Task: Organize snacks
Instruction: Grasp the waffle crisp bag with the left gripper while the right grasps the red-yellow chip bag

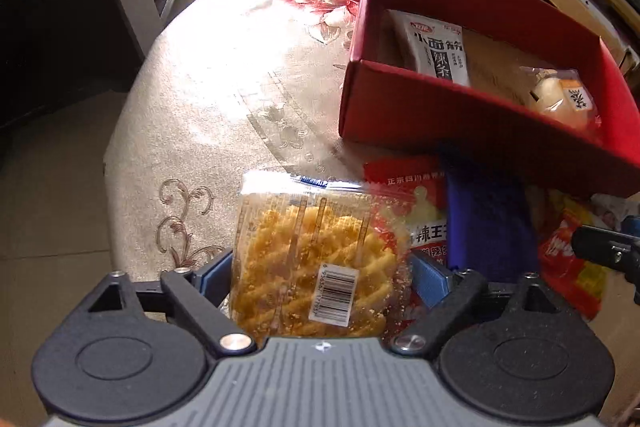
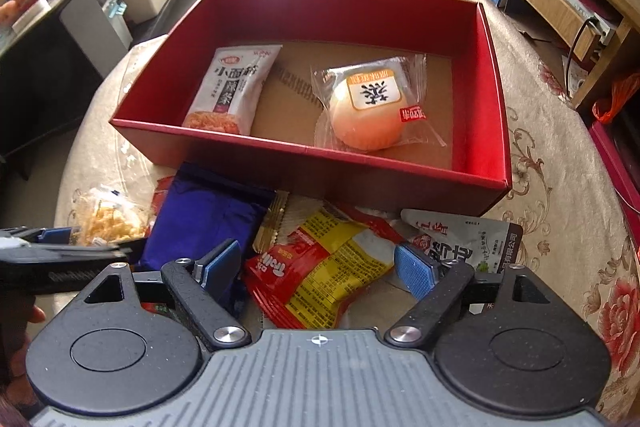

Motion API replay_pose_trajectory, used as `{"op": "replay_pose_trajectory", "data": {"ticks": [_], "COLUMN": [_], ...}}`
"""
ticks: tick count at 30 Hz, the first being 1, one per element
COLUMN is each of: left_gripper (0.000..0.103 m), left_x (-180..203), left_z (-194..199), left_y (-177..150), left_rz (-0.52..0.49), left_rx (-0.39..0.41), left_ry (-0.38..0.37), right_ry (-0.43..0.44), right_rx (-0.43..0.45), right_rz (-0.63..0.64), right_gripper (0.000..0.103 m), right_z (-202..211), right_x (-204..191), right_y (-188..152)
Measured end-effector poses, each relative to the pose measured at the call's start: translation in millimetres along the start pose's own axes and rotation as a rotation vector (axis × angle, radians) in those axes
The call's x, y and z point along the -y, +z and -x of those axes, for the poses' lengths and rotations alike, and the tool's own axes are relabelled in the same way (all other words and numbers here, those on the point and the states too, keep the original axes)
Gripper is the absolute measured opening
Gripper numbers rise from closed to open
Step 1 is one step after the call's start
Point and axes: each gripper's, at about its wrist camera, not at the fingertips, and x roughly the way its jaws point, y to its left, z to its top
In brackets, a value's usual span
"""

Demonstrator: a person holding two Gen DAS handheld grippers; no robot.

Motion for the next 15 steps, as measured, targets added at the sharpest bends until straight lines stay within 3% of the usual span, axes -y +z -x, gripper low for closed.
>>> {"op": "replay_pose_trajectory", "data": {"ticks": [6, 11, 15], "left_gripper": [0.072, 0.069, 0.068], "left_x": [0, 2, 5], "left_z": [11, 17, 17], "left_y": [-6, -8, -8], "left_rz": [0.015, 0.002, -0.006], "left_rx": [-0.008, 0.0, -0.008], "left_ry": [-0.002, -0.013, -0.038], "right_ry": [0.005, 0.016, 0.003], "right_rx": [-0.029, -0.049, -0.017], "right_rz": [-0.04, -0.085, -0.137], "right_gripper": [0.088, 0.088, 0.089], "right_z": [-7, -15, -20], "right_x": [8, 13, 15], "right_y": [-1, -3, 3]}}
